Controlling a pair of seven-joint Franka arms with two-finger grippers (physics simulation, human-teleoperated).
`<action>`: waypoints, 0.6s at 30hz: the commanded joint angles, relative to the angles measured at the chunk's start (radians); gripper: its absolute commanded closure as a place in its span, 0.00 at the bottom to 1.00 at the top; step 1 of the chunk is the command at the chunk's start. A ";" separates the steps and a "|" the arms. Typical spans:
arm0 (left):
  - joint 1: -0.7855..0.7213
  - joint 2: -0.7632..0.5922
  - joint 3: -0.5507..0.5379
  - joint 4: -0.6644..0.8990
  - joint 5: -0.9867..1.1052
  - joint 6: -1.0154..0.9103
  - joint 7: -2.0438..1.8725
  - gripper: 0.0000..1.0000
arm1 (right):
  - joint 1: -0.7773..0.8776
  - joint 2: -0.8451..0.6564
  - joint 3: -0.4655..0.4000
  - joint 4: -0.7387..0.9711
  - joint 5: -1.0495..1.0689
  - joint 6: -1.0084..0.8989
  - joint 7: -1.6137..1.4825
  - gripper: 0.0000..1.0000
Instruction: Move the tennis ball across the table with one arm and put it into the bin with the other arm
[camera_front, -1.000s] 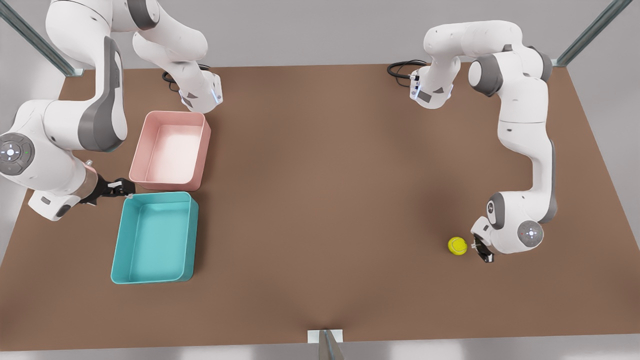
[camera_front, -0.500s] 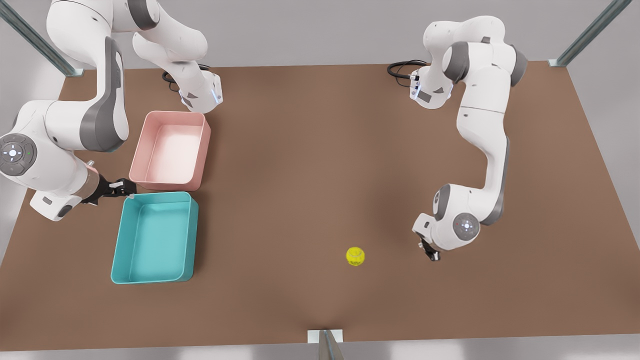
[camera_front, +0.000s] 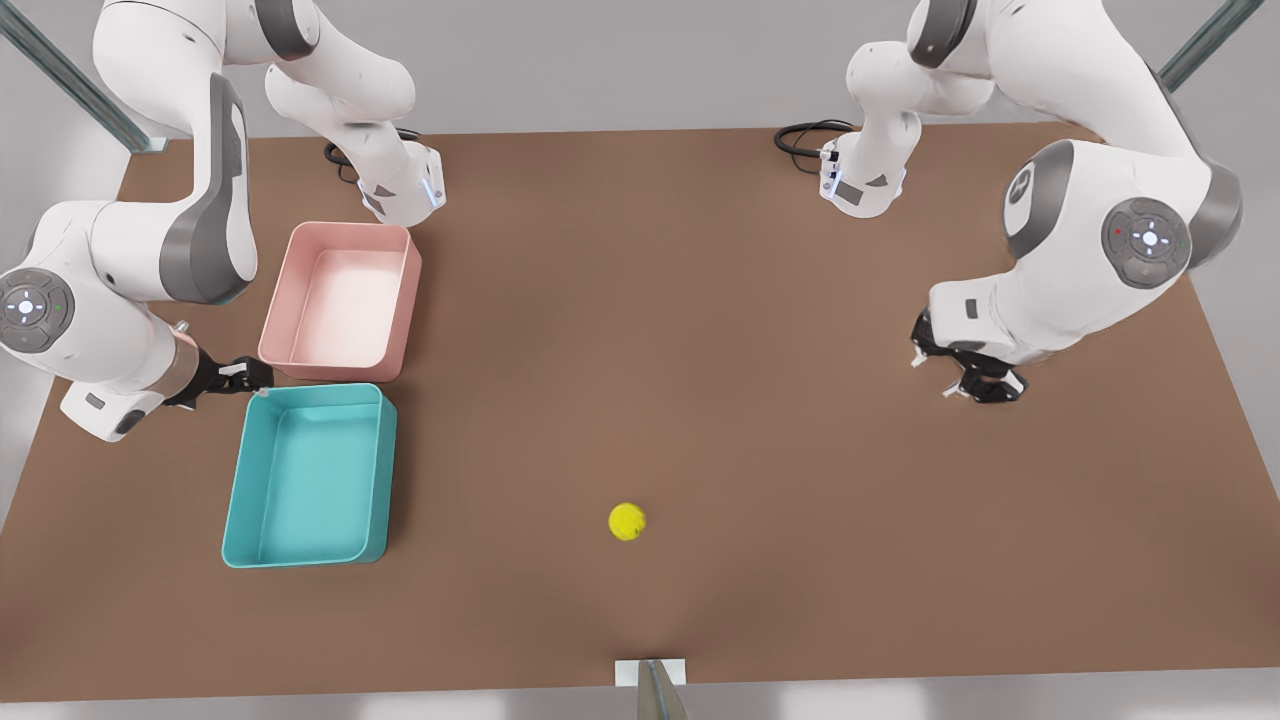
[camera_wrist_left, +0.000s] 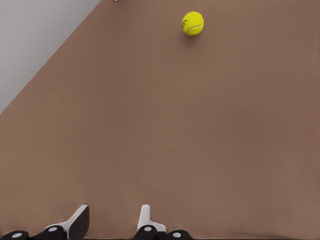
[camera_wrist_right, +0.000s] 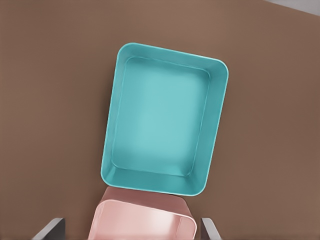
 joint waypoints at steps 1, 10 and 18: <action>0.019 -0.026 -0.001 -0.010 0.001 -0.269 -0.991 0.00 | -0.001 0.000 0.000 0.000 0.002 -0.003 0.004 0.00; 0.031 -0.043 -0.009 -0.058 0.004 -0.279 -1.082 0.00 | 0.289 0.522 0.019 0.325 0.178 0.374 0.656 0.00; 0.034 -0.037 -0.009 -0.064 0.002 -0.273 -1.079 0.00 | 0.411 0.714 0.017 0.367 0.178 0.724 0.904 0.00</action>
